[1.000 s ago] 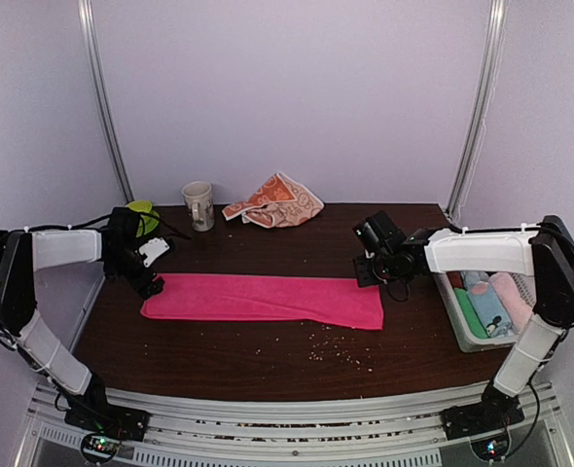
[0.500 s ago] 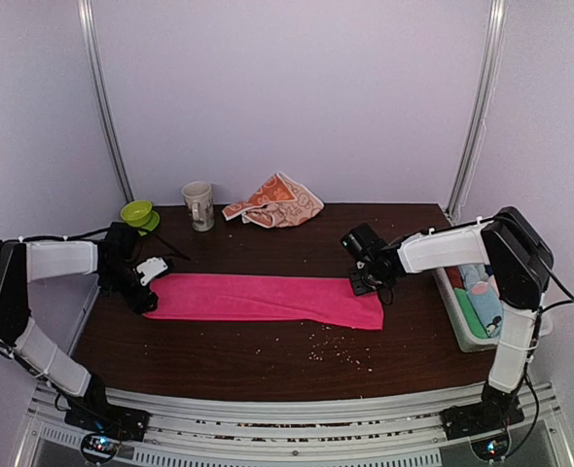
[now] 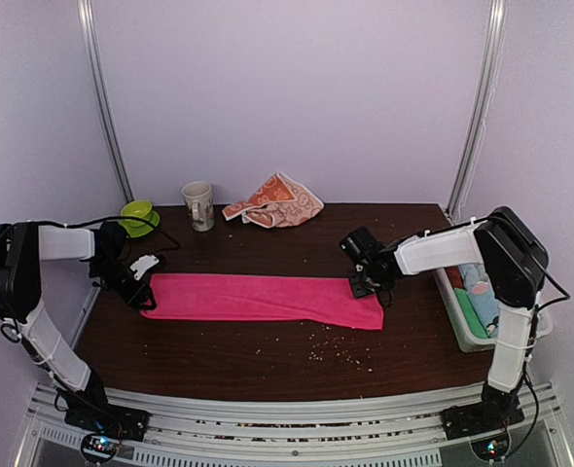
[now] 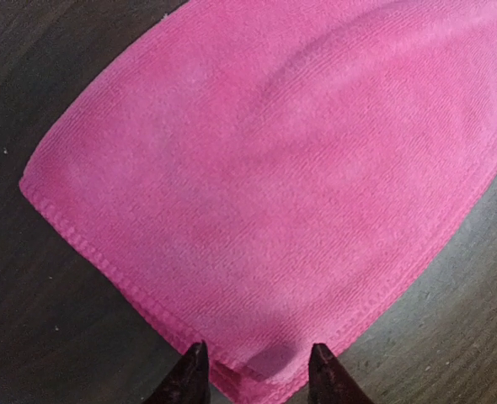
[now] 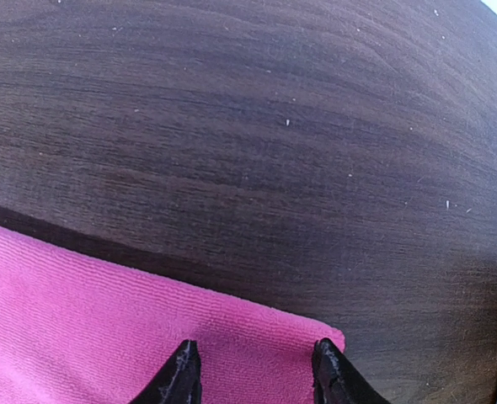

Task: Roll the towels
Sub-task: Smooth out the towel at the center of the board.

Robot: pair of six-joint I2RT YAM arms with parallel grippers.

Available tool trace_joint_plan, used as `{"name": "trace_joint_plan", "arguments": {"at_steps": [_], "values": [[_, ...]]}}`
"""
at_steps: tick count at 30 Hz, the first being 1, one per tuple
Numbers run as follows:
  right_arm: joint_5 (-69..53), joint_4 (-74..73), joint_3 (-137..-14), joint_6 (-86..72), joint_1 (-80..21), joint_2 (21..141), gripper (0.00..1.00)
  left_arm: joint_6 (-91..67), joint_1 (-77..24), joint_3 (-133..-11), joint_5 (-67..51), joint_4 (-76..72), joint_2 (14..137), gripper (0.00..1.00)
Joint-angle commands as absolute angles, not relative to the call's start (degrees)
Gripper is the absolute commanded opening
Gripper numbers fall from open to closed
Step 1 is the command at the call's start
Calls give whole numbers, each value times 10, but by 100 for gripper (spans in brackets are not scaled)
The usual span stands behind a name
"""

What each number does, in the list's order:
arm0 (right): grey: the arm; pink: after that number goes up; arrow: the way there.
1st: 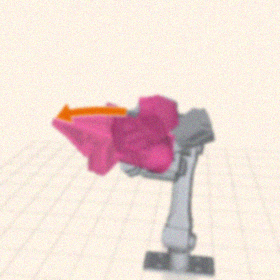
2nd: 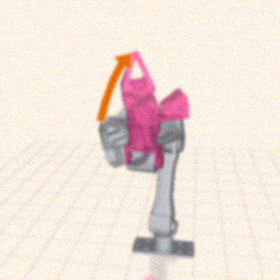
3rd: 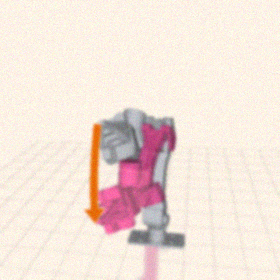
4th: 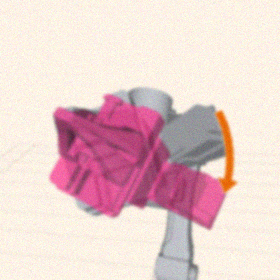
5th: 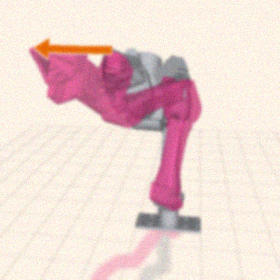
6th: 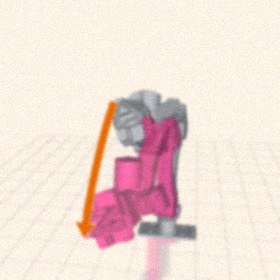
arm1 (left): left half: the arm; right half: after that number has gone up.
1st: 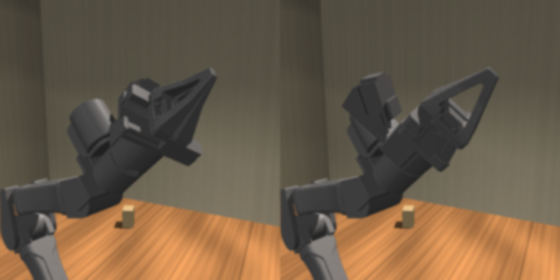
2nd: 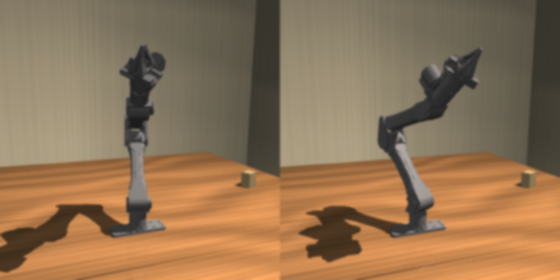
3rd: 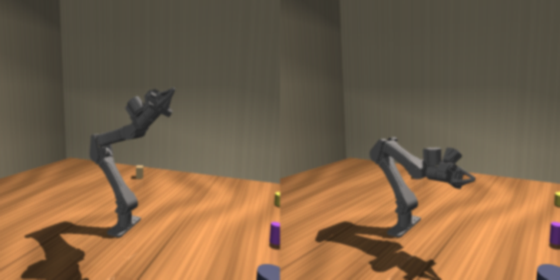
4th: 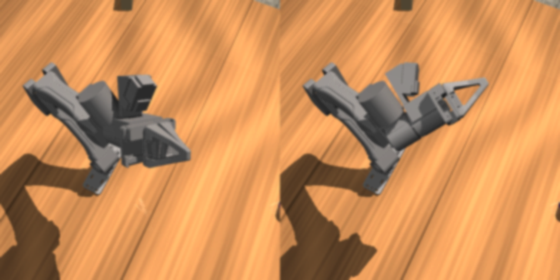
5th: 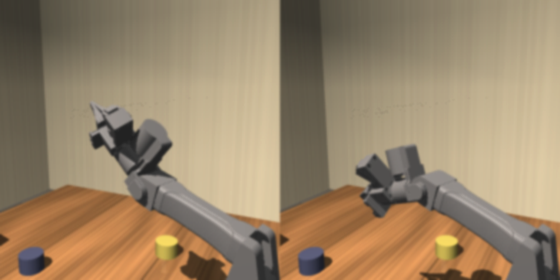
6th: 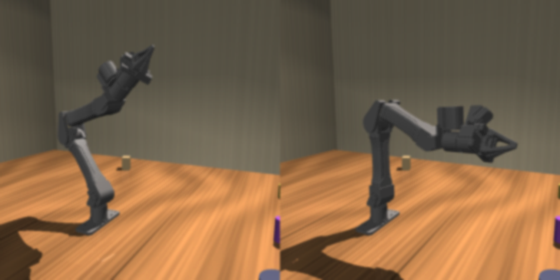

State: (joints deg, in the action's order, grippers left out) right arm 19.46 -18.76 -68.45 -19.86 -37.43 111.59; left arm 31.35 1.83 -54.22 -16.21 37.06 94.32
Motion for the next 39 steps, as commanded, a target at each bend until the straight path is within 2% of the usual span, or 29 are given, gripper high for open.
{"name": "trace_joint_plan", "arguments": {"at_steps": [1, 7, 14, 39], "values": [[210, -183, -700, -197, -369, 1128, 45, 315, 32, -564, -236, 407, 963, 37], [209, -185, -700, -197, -369, 1127, 45, 305, 42, -567, -219, 404, 972, 35], [206, -187, -706, -195, -370, 1135, 45, 295, 54, -563, -198, 395, 945, 40], [194, -182, -701, -196, -369, 1143, 44, 286, 61, -552, -219, 390, 986, 40]]}}
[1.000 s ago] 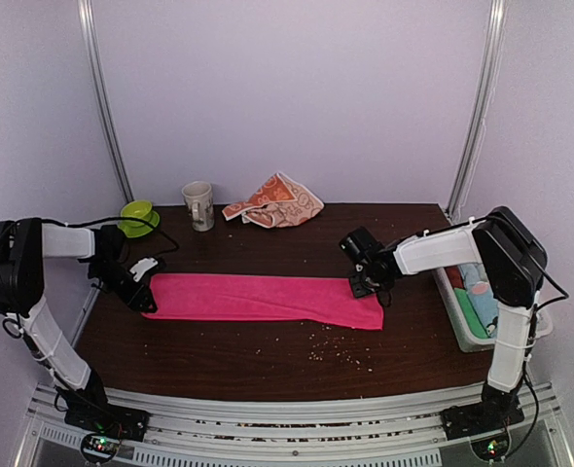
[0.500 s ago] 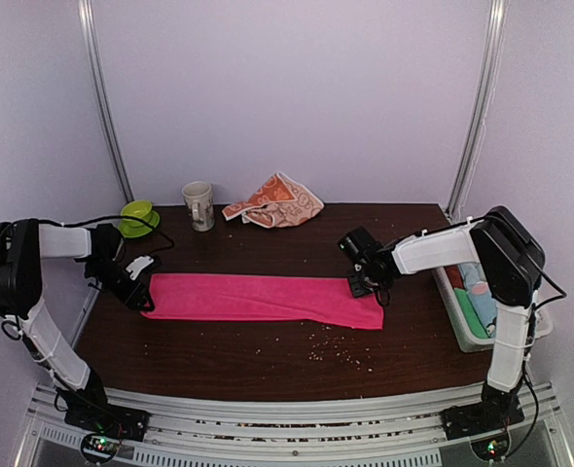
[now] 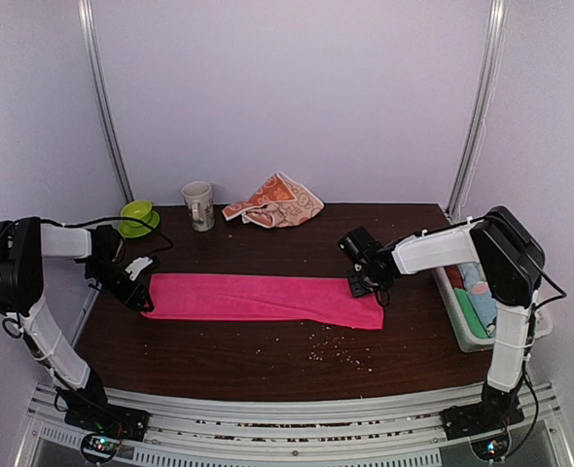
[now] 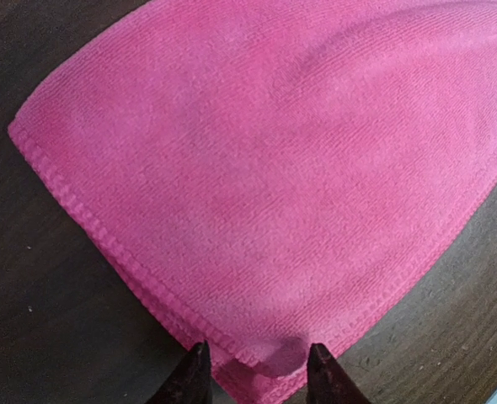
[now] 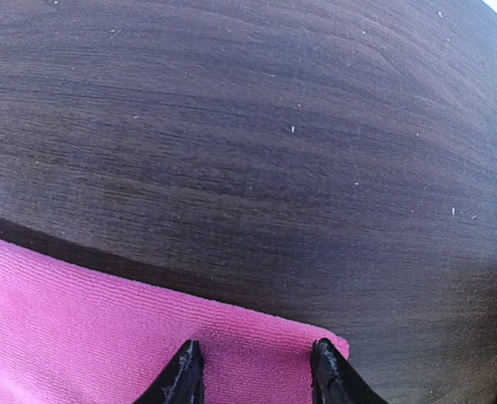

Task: Roll the towels
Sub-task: Smooth out the towel at the center of the board.

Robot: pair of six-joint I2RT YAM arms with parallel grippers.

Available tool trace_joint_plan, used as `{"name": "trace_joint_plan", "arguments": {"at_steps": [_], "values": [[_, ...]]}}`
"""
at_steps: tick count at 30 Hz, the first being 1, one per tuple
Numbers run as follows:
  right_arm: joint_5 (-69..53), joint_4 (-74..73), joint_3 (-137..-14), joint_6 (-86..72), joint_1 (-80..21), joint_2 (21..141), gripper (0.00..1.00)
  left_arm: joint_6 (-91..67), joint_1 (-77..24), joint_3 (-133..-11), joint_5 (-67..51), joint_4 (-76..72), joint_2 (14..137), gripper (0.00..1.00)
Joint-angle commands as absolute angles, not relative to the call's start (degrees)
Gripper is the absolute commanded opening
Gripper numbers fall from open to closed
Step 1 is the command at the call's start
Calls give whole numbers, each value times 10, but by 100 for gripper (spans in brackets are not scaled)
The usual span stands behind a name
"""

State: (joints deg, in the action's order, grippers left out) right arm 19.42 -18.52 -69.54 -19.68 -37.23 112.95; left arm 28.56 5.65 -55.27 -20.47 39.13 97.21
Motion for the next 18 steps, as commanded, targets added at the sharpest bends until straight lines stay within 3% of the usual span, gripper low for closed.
{"name": "trace_joint_plan", "arguments": {"at_steps": [1, 7, 10, 16, 18], "values": [[193, -183, -701, -196, -370, 1145, 44, 286, 61, -552, -221, 390, 987, 39], [193, -185, -705, -196, -370, 1154, 44, 285, 61, -551, -216, 386, 991, 34], [195, -186, -708, -196, -369, 1158, 44, 285, 62, -550, -210, 384, 992, 19], [204, -190, -710, -195, -369, 1168, 44, 289, 61, -547, -202, 385, 988, 0], [209, -191, -710, -194, -369, 1171, 44, 291, 61, -549, -200, 390, 986, 0]]}}
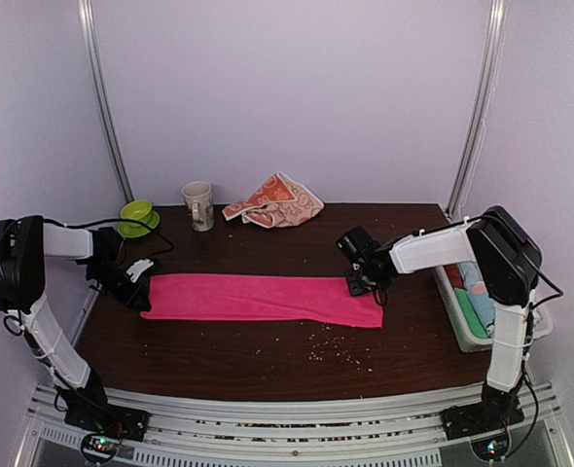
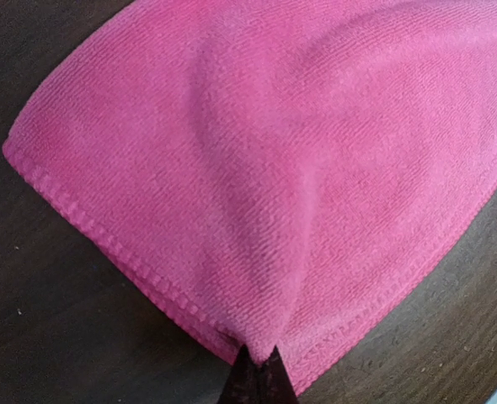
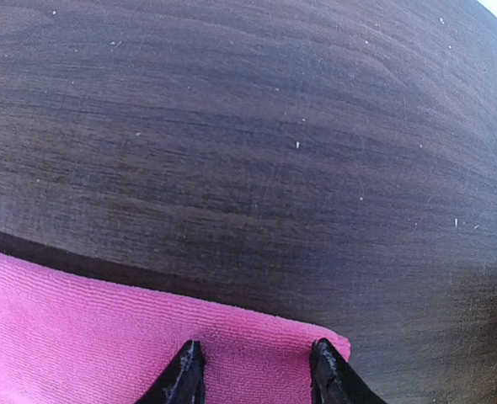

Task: Roll the towels
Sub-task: Smooth out the towel at the center of the board.

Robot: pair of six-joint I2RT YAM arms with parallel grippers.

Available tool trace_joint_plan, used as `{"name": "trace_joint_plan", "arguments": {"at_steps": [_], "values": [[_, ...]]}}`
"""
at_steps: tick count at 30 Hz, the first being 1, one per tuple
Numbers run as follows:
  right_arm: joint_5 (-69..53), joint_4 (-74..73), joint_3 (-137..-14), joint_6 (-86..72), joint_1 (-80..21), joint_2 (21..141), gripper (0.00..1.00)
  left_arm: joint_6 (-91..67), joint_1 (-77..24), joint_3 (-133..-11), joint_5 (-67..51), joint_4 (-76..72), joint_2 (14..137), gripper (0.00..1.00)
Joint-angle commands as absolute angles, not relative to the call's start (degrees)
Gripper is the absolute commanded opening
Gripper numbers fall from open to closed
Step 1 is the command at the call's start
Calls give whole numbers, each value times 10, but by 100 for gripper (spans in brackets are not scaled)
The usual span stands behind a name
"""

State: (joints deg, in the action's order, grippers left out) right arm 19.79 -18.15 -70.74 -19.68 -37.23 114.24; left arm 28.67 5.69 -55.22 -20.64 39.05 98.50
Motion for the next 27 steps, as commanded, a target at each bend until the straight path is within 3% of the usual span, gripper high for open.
{"name": "trace_joint_plan", "arguments": {"at_steps": [1, 27], "values": [[212, -191, -710, -194, -370, 1173, 44, 293, 61, -551, -200, 394, 986, 0], [240, -200, -716, -182, -362, 1187, 44, 334, 73, -599, -158, 484, 980, 0]]}}
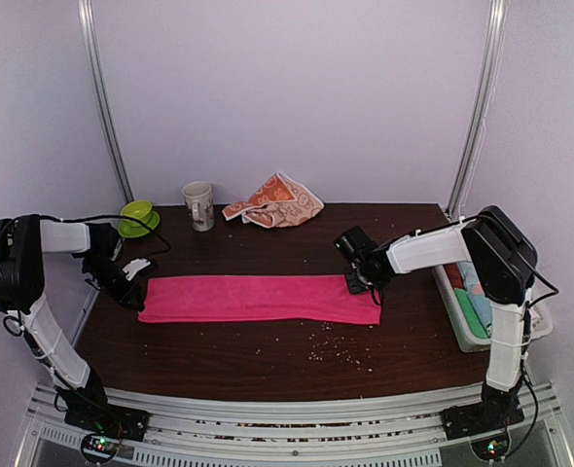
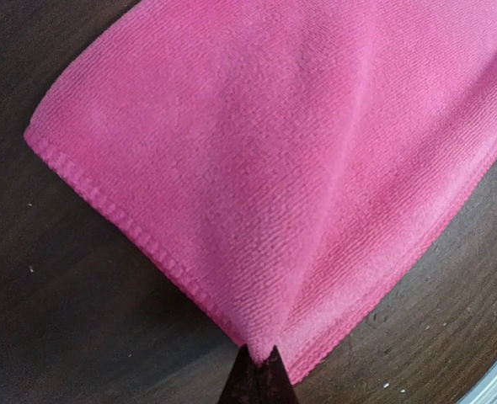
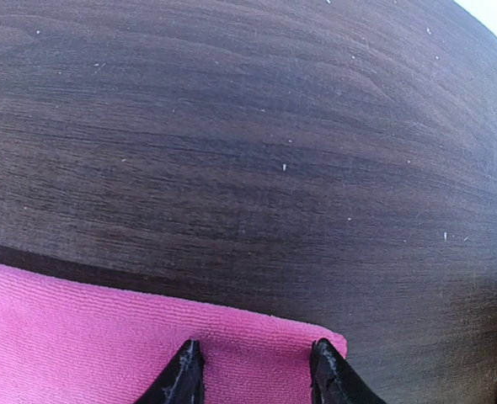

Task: Roll the towels
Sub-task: Smooth out the towel at the center of the board.

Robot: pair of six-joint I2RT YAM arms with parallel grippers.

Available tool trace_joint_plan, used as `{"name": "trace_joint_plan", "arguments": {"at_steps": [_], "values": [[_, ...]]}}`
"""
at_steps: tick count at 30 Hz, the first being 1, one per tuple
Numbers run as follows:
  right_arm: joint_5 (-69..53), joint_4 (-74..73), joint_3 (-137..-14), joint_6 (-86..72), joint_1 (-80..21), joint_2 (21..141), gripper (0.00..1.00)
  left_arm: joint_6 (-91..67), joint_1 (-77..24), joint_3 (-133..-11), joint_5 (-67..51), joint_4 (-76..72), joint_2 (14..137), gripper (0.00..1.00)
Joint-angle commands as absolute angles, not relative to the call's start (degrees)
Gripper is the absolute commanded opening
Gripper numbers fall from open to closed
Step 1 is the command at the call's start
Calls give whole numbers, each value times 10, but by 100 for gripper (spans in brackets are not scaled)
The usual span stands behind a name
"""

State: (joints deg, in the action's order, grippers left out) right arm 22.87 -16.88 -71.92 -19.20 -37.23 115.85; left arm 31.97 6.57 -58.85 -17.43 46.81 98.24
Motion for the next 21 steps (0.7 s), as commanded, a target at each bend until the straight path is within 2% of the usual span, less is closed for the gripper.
{"name": "trace_joint_plan", "arguments": {"at_steps": [1, 4, 8, 10, 14, 15, 16, 17, 21], "values": [[238, -200, -717, -181, -362, 1186, 44, 334, 73, -599, -156, 484, 981, 0], [231, -199, -720, -179, -362, 1182, 45, 335, 74, -601, -150, 483, 984, 10], [232, -206, -729, -175, -362, 1183, 45, 329, 73, -606, -133, 468, 980, 17], [227, -210, -736, -172, -362, 1183, 46, 328, 73, -608, -123, 461, 978, 29], [195, -218, -742, -165, -364, 1168, 49, 327, 74, -628, -112, 457, 962, 46], [190, -219, -741, -166, -364, 1157, 50, 327, 73, -638, -114, 456, 952, 53], [186, -221, -737, -167, -365, 1143, 52, 322, 74, -648, -118, 454, 942, 66], [182, -222, -736, -166, -366, 1129, 53, 318, 72, -659, -123, 453, 933, 74], [166, -237, -741, -145, -380, 1069, 61, 306, 44, -679, -139, 435, 917, 95]]}}
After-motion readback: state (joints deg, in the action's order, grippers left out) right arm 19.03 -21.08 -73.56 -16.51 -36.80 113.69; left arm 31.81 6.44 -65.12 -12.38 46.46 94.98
